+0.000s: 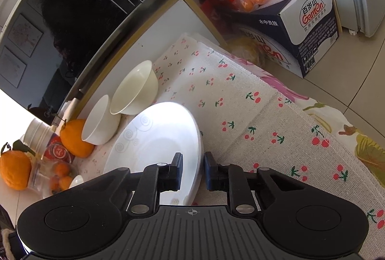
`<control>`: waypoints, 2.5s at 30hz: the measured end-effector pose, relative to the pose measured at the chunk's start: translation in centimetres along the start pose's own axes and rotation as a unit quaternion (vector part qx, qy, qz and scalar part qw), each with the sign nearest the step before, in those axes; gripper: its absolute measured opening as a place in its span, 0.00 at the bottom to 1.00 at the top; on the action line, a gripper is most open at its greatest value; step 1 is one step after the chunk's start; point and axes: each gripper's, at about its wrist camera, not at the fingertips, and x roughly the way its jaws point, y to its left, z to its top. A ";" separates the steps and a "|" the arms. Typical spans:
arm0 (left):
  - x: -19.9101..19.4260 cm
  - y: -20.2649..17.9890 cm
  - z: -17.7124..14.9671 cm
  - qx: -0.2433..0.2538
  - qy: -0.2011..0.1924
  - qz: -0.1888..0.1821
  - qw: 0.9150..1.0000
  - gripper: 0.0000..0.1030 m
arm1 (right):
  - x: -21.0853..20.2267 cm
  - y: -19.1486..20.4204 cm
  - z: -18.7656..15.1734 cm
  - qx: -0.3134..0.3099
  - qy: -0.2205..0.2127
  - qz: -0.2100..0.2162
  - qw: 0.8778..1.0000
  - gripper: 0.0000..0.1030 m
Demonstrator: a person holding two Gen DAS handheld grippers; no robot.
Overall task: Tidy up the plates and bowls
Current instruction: 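Carry the white plate with both tools and lower it onto the blue plate stack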
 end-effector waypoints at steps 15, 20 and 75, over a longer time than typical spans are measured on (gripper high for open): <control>-2.7 0.3 0.1 -0.002 -0.022 -0.009 1.000 0.10 | -3.0 2.7 0.3 -0.039 -0.016 0.012 0.999 0.15; -4.0 0.1 0.1 0.001 -0.031 -0.011 0.999 0.10 | -4.3 3.5 0.2 -0.043 -0.022 0.016 0.999 0.15; -14.9 6.6 -5.1 0.012 0.002 0.036 0.999 0.10 | -9.2 11.1 -8.9 -0.141 0.113 0.001 0.983 0.15</control>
